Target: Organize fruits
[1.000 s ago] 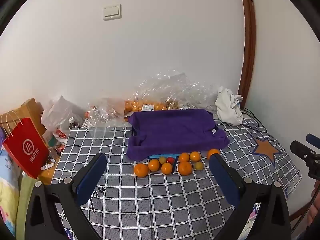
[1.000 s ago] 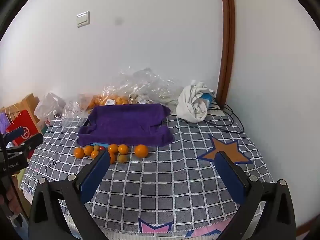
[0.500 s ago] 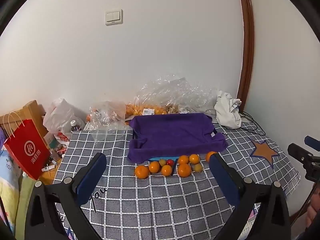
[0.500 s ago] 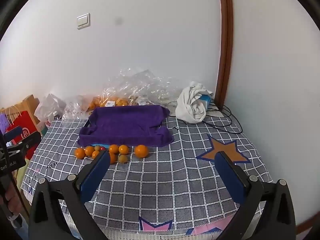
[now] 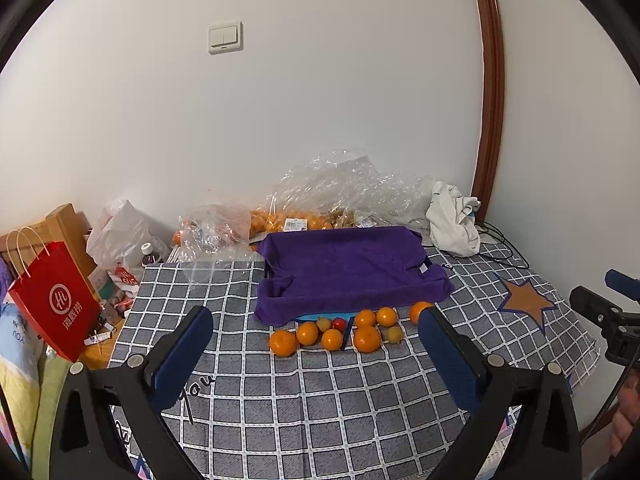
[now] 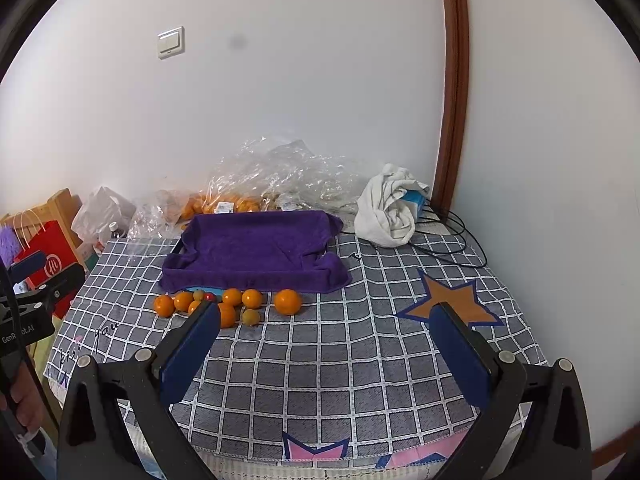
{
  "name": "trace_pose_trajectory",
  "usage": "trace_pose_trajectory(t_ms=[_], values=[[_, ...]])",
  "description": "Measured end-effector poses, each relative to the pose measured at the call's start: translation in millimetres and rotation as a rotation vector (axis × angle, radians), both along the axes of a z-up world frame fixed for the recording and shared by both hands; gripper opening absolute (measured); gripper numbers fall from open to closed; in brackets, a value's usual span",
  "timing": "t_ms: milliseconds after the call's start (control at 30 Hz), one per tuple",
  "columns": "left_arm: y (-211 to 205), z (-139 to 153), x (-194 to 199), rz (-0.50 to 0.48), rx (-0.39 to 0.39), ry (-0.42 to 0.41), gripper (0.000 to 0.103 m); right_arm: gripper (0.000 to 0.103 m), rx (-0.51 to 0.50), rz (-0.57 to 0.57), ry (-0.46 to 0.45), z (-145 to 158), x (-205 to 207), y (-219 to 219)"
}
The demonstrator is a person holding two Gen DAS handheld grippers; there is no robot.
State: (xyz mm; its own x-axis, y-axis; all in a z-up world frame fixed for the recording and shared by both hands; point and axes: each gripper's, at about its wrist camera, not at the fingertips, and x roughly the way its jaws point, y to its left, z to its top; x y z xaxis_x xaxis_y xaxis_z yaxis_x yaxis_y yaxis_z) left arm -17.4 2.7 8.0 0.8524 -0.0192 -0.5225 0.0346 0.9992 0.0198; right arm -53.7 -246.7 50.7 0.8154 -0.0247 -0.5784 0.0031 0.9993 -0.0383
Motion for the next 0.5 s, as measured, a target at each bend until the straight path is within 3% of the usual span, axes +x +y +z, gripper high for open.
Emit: trace_pose_trajectory(t_ms=[500], values=[[3.4,0.9,-2.4,-0.004,-0.013,0.003,0.103,0.102,-0.015,0.012,0.002,-0.2,-2.4,5.1]])
